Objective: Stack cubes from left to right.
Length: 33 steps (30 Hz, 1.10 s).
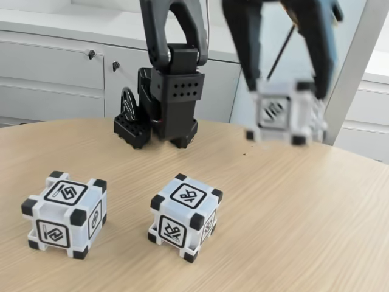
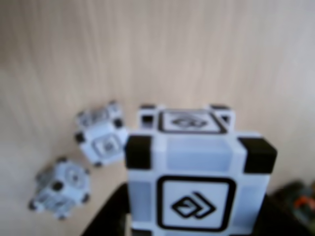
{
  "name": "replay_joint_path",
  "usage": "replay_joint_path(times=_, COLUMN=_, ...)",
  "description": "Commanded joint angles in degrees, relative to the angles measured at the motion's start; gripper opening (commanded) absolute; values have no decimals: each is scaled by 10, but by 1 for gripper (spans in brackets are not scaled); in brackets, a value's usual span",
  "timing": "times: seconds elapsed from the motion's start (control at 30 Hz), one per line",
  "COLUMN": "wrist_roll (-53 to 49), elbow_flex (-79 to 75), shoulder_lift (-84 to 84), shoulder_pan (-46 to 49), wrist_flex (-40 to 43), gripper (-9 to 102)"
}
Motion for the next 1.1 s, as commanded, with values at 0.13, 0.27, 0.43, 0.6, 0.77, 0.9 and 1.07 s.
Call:
replay_joint_path(times=0.13, wrist_roll=-8, elbow_flex=-13, shoulder_lift=57, shoulder_pan=193, wrist_flex=11, gripper=0)
replay_joint_path(times=0.27, wrist_roll=-6, elbow_flex=-13, shoulder_lift=53, shoulder_pan=304, wrist_flex=10, gripper=0)
replay_joint_path(times=0.43, wrist_roll=-11, elbow_flex=-11, shoulder_lift=44, shoulder_pan=432, wrist_flex=2, gripper=0)
replay_joint_path(times=0.6, wrist_roll=-26, elbow_flex=-4, shoulder_lift=33, shoulder_pan=510, wrist_flex=2, gripper=0)
replay_joint_path(times=0.77, wrist_roll=-38, elbow_flex=22, shoulder_lift=-31, shoulder_pan=514, wrist_flex=0, gripper=0)
replay_joint_path(times=0.9, wrist_roll=-48, elbow_flex=25, shoulder_lift=-69, shoulder_pan=506, wrist_flex=0, gripper=0)
replay_joint_path(times=1.07, wrist_roll=-57, elbow_flex=25, shoulder_lift=-94, shoulder_pan=504, wrist_flex=0, gripper=0)
